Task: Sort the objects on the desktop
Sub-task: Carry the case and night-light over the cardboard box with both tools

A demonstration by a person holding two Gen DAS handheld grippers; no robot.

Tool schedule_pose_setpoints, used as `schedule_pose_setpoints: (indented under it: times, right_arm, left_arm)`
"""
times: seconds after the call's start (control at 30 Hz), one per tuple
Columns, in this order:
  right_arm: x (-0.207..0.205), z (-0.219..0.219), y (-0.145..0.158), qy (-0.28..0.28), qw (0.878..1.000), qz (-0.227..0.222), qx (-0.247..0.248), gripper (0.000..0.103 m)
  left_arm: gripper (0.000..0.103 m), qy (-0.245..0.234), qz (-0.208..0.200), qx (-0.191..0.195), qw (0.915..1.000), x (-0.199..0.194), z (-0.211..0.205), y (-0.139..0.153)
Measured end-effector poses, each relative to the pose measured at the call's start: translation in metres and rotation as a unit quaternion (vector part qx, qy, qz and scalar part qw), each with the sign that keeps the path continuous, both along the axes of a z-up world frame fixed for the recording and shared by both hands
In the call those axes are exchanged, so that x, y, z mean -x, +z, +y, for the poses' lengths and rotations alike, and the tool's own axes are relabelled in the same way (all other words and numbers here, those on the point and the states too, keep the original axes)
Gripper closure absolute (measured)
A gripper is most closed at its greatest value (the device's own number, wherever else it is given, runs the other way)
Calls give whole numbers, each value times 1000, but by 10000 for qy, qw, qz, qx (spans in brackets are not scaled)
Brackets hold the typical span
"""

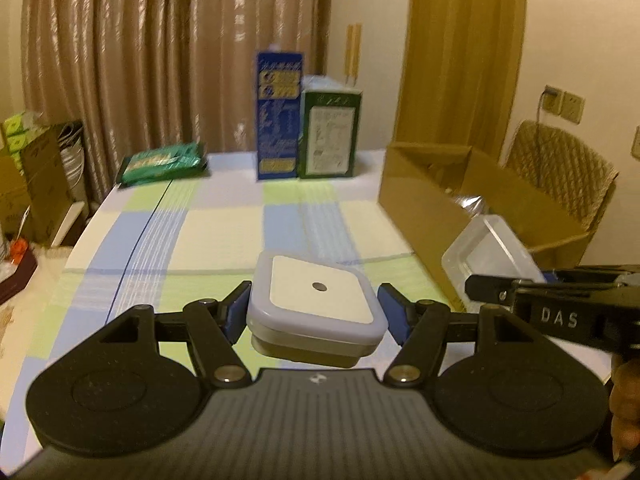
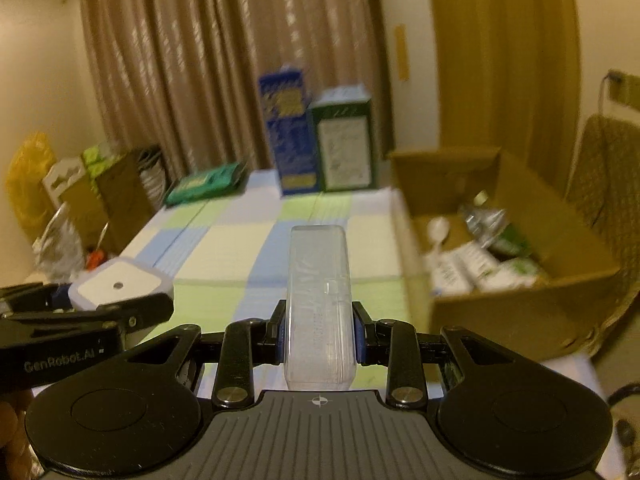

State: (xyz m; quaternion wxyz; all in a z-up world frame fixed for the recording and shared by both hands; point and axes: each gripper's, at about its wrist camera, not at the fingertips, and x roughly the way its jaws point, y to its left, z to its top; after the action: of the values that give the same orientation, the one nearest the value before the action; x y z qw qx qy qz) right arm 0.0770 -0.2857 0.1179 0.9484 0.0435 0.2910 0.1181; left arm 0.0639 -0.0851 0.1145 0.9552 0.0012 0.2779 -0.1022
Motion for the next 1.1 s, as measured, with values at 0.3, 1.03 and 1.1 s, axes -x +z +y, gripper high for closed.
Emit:
schedule_pose_setpoints:
  times: [0.3,1.03,1.1]
  right_arm:
    - [-17,-71,44,-458,9983,-251,246,75]
    - [-79,-164,45,-720,9954,-59,624,75]
    - [-86,-167,43,-738,9953,-51,625,75]
  left_arm:
    - [40,-529,-246,153,9982,-16,-65,41]
    - [40,-1085,134,523,9926,-96,-179,45]
    - [40,-1091,198,552,9923,-102,-182,41]
